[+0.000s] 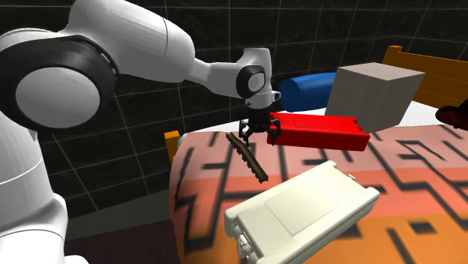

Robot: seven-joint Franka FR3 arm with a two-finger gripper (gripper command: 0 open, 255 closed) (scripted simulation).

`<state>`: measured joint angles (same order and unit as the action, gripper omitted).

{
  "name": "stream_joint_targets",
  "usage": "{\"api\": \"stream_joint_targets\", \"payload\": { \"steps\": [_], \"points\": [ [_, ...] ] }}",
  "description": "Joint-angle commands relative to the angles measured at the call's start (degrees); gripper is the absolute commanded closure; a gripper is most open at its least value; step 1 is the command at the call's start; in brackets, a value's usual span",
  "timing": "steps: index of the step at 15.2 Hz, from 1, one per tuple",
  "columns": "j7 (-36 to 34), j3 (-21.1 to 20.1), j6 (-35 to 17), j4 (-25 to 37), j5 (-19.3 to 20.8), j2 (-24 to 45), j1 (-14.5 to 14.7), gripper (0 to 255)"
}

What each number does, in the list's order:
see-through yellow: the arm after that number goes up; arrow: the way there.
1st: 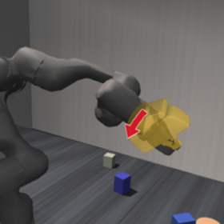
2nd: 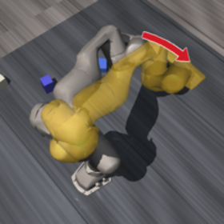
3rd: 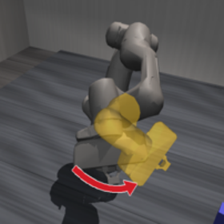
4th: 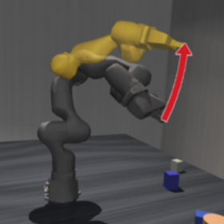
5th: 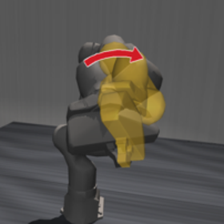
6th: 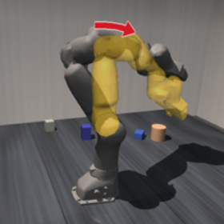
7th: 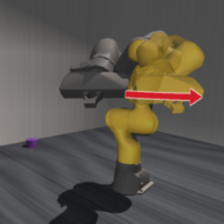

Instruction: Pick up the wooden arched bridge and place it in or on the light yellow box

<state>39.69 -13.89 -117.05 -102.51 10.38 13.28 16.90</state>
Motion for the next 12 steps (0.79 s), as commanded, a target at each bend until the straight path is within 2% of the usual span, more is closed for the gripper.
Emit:
{"api": "stream_joint_targets", "payload": {
  "steps": [1,12],
  "points": [
    [1.68,-0.85,-0.29,2.40,0.89,3.29,1.08,0],
    [9.93,-5.02,0.37,14.76,5.80,18.47,8.22,0]
  ]
}}
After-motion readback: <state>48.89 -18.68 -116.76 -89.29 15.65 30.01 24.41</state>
